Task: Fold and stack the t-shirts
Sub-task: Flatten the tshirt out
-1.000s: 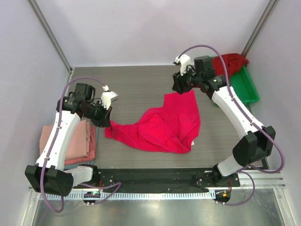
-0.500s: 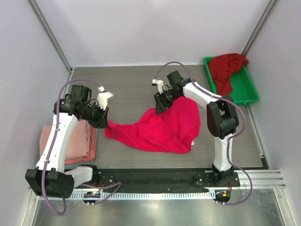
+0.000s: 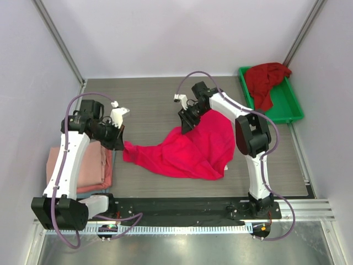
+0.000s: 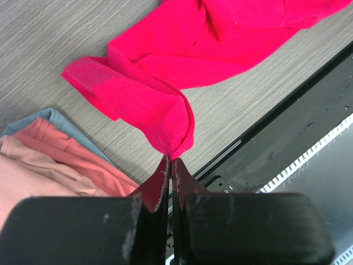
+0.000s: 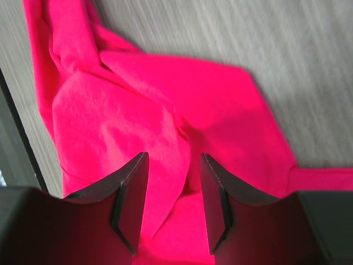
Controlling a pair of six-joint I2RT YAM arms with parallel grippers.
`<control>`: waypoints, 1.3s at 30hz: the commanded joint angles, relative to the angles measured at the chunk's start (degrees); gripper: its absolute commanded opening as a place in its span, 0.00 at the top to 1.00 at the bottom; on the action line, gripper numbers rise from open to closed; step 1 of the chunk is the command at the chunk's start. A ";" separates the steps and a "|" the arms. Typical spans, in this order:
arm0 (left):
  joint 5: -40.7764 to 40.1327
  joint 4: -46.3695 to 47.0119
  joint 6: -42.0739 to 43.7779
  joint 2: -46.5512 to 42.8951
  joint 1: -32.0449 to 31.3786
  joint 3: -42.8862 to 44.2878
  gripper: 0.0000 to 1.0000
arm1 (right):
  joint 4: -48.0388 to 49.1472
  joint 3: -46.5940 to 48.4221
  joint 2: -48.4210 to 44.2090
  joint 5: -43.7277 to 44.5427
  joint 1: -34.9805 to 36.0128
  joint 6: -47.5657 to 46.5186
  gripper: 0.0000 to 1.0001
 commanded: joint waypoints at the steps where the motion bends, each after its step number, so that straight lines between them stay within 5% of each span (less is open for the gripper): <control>1: 0.14 0.18 -0.19 0.81 0.42 -0.23 1.00 | -3.98 0.56 -0.27 0.31 0.11 -4.83 0.52; 21: 1.02 1.32 -1.25 2.13 3.76 -0.14 1.00 | -5.38 4.50 5.26 -1.26 0.28 -6.50 0.53; 33: 1.29 1.68 -1.33 2.57 4.29 -0.14 1.00 | -6.88 5.39 6.14 -2.41 1.69 -7.03 0.63; 39: 1.37 2.12 -1.42 2.83 4.55 0.12 1.00 | -7.76 5.82 5.44 -1.62 2.04 -7.82 0.92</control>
